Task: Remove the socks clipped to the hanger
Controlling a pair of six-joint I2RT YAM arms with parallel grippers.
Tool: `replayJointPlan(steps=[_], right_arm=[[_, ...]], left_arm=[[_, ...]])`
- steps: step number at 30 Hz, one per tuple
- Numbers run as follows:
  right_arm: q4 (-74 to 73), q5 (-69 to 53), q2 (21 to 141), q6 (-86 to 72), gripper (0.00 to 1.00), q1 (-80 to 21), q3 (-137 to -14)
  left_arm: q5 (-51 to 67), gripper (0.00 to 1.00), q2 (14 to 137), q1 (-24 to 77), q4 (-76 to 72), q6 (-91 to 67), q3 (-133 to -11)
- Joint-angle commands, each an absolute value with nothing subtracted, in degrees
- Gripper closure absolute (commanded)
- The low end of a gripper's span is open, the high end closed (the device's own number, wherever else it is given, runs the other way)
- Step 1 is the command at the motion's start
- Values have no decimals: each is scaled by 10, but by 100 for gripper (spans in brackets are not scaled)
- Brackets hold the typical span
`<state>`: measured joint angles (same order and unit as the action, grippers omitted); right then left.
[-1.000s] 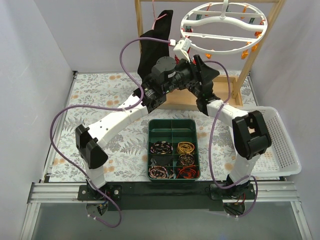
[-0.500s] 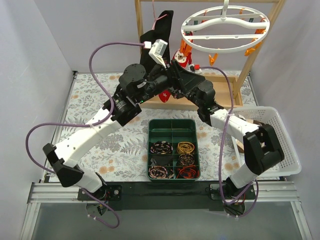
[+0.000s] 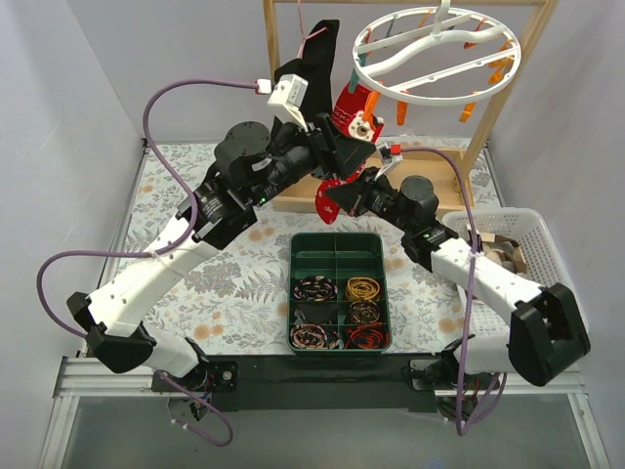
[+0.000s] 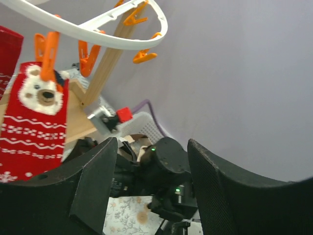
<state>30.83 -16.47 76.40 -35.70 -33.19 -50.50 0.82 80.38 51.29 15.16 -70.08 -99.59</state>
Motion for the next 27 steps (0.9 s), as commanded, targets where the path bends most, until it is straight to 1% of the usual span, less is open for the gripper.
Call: replayJointPlan(steps=[1, 4, 7, 8, 9, 11, 12, 15, 16, 17, 19, 22, 25, 27], right_arm=[[231, -162, 699, -328, 99, -337, -483], [182, -159, 666, -300, 99, -337, -469], [137, -175, 638, -270, 99, -338, -463], [127, -178, 632, -263, 99, -338, -462], [114, -181, 619, -258, 99, -337, -462], [77, -183, 608, -243, 99, -336, -464], [66, -190, 597, -235, 99, -337, -466], [33, -194, 578, -221, 99, -336, -470], [27, -195, 573, -218, 99, -334, -470], [23, -196, 570, -216, 99, -331, -471], [12, -204, 565, -214, 99, -328, -475], [6, -224, 565, -218, 99, -321, -482], [1, -229, 563, -217, 99, -316, -493], [1, -231, 560, -218, 99, -312, -497]], left_arm=[[-46, 43, 829, 512, 236, -677, -1051], [-33, 41, 855, 512, 255, -658, -1072], [-19, 36, 876, 512, 266, -643, -1099], [-12, 33, 882, 507, 272, -642, -1114], [-1, 32, 891, 504, 276, -642, -1125], [39, 31, 919, 486, 293, -649, -1160], [86, 29, 929, 477, 297, -655, -1171], [170, 29, 959, 430, 289, -687, -1193], [219, 29, 964, 416, 280, -695, -1189], [244, 29, 968, 390, 254, -712, -1184], [293, 29, 971, 370, 227, -722, -1164], [341, 29, 992, 345, 174, -731, -1165], [366, 29, 1036, 340, 165, -736, -1204], [386, 31, 1055, 340, 156, -742, -1216]])
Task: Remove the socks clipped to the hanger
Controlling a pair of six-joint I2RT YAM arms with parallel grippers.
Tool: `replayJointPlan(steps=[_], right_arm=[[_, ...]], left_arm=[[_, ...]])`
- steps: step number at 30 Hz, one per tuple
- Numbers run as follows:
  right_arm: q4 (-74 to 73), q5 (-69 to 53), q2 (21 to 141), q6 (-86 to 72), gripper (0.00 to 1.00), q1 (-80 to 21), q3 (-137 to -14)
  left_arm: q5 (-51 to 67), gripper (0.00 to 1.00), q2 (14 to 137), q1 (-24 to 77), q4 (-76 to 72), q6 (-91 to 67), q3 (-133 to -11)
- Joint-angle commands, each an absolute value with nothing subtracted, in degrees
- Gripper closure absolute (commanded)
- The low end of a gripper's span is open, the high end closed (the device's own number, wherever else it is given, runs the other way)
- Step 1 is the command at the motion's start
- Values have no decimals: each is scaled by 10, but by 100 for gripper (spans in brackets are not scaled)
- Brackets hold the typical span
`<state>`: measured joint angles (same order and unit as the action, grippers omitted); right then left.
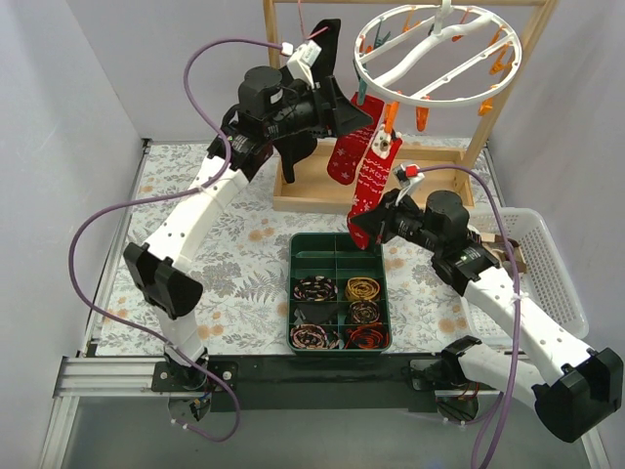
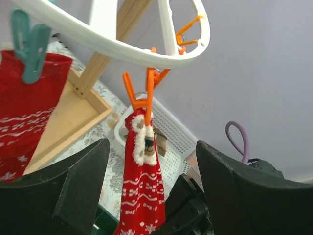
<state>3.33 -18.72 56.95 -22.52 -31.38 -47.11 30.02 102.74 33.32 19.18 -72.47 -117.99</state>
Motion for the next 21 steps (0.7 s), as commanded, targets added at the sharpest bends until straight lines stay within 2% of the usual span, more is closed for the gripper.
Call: replayJointPlan(steps=[1, 6, 12, 21], right_arm=[[1, -231, 559, -217, 99, -311, -499], [-19, -232, 555, -214, 99, -307, -513], [-25, -235, 559, -211, 99, -305, -522], [-26, -235, 555, -213, 99, -304, -532]], left_arm=[[393, 33, 1069, 340, 149, -750, -1220], [396, 39, 1082, 340, 82, -773, -1201], [374, 39, 1092, 341, 10, -796, -1185], [339, 40, 1129, 351, -24, -819, -1208]])
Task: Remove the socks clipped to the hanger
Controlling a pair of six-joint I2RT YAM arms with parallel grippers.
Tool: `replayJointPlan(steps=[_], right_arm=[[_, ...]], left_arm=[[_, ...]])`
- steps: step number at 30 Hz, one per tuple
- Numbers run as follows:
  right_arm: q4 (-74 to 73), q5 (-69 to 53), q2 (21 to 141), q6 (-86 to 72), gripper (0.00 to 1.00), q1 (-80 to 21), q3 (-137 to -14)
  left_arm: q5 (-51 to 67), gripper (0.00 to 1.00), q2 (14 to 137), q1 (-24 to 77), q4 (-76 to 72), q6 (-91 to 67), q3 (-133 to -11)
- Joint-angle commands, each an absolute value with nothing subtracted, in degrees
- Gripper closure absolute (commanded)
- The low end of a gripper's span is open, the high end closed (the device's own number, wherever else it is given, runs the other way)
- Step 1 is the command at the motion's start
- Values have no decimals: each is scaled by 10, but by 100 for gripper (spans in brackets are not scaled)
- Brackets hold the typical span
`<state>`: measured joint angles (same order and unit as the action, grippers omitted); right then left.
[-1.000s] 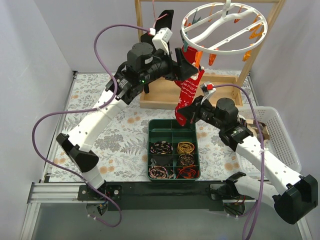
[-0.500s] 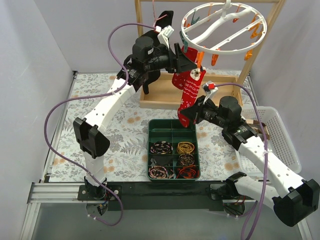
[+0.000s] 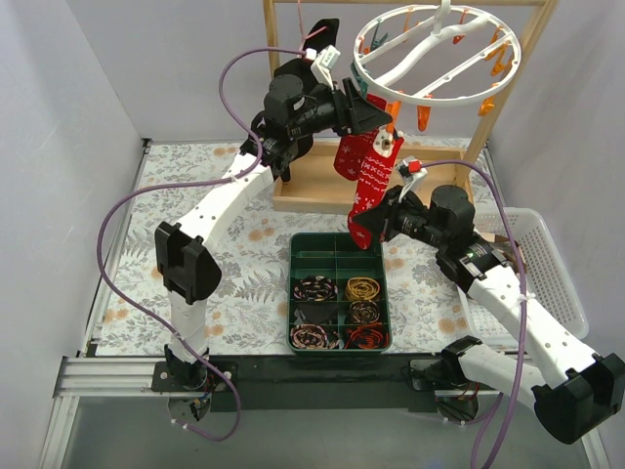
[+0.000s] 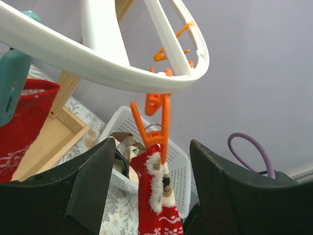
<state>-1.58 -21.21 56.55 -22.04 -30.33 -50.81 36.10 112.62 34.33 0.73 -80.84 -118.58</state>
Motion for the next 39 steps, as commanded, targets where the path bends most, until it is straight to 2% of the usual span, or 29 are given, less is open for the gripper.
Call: replayJointPlan(steps=[1, 12, 25, 29, 30, 35, 37, 39], right_arm=[[-26, -235, 554, -213, 99, -303, -531], [-31, -234, 542, -211, 99, -303, -525], [-38, -234, 527, -214, 99, -302, -498], [-39, -233, 519, -219, 99, -302, -489], [-38, -233, 518, -220, 99, -302, -488], [-40, -232, 512, -227, 99, -302, -488], [-52, -217, 510, -231, 99, -302, -487], [-71, -185, 505, -241, 99, -302, -483]], left_arm=[[336, 40, 1135, 352, -24, -819, -1215], [253, 53, 1151, 374, -40, -822, -1223], [230, 63, 1160, 386, -59, -839, -1239], [232, 71, 1167, 388, -60, -845, -1250], [233, 78, 1168, 388, -60, -845, -1251], [234, 95, 1171, 395, -57, -846, -1250], [234, 100, 1170, 396, -55, -846, -1251], [235, 100, 1167, 396, -51, -844, -1249]])
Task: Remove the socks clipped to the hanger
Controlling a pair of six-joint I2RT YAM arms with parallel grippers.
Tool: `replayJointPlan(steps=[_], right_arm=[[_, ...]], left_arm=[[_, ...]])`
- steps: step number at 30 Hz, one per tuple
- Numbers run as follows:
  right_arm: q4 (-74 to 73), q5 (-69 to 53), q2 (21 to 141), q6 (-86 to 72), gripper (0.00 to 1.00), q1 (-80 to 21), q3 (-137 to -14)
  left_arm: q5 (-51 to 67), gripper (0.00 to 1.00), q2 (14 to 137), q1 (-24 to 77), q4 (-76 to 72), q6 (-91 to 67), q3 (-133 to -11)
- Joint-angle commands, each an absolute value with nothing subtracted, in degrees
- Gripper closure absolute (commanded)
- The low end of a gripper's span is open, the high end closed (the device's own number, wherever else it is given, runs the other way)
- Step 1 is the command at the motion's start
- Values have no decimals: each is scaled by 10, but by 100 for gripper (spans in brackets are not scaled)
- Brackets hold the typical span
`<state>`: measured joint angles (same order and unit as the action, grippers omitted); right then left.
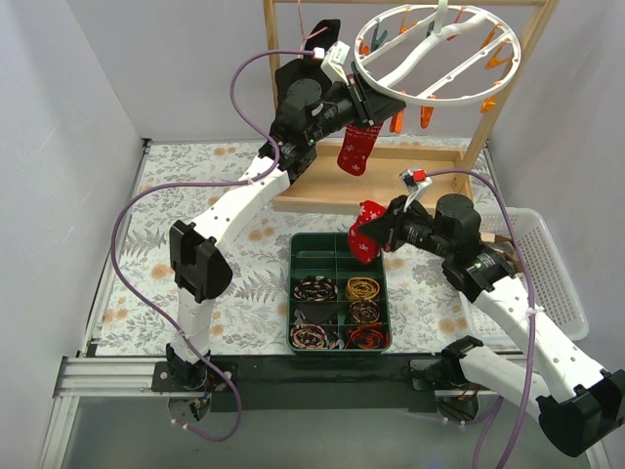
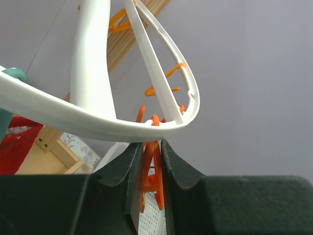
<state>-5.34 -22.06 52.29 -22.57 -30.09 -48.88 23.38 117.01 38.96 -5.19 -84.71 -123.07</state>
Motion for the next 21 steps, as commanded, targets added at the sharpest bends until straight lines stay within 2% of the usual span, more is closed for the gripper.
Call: replayJointPlan(steps=[1, 5, 11, 15, 21], right_arm=[[-81, -165, 504, -244, 99, -302, -483], [-174, 23, 511, -287, 99, -295, -502], [-302, 147, 541, -266, 99, -244, -580], [-365, 287, 527, -248, 99, -222, -635], [-418, 450, 460, -274, 99, -171, -616]], left_arm=[[234, 100, 1165, 396, -49, -842, -1249], [229, 99, 1153, 397, -46, -839, -1228], [235, 99, 1141, 403, -46, -840, -1209], [234, 99, 1133, 406, -46, -839, -1201], [232, 99, 1130, 411, -41, -831, -1200]])
